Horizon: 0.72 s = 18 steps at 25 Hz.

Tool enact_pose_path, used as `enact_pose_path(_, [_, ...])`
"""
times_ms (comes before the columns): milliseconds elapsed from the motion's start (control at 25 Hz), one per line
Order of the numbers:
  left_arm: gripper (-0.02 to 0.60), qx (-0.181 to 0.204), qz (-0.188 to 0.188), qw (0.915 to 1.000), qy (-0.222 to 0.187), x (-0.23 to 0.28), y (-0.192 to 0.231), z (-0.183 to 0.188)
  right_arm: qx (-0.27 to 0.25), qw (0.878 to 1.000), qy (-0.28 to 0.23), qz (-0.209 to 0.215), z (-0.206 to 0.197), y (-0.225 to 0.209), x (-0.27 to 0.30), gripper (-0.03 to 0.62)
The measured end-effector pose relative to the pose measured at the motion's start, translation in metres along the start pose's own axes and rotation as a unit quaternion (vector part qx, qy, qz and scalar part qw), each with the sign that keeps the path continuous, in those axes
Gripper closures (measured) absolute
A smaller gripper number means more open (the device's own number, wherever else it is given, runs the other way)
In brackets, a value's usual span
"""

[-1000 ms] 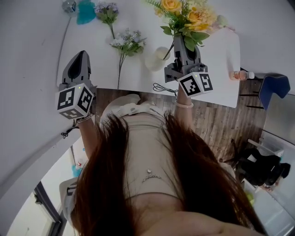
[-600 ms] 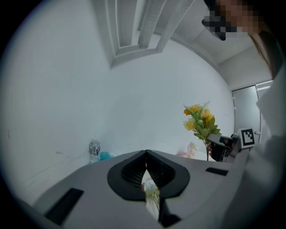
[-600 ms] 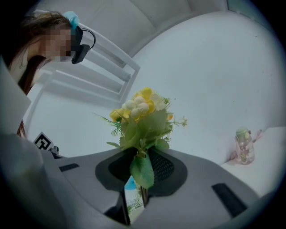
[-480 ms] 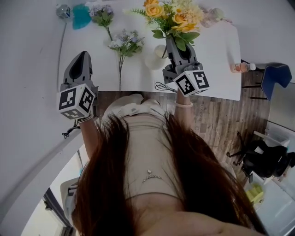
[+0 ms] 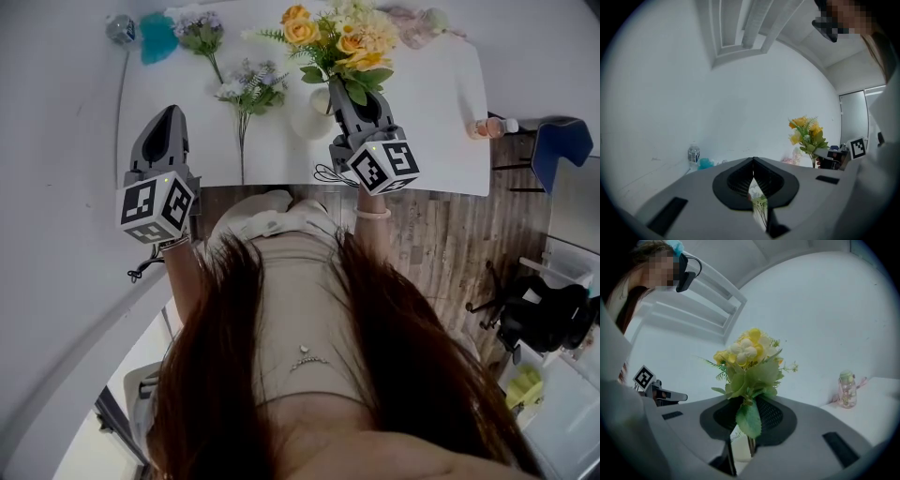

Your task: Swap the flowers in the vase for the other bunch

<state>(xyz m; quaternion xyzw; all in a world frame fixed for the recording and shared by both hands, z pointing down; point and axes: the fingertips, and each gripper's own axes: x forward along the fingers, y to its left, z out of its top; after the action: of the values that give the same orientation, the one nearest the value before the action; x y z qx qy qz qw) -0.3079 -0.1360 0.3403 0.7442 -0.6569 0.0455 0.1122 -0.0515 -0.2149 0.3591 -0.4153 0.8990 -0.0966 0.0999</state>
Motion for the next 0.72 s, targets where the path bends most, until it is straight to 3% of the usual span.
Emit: enact_pose_path(720, [0.577,0.001,-0.008,0.9999,0.013,0.005,-0.014,-0.005,-0.040,0.995,0.088,-0.005,-0.032,-0.006,-0.003,0.485])
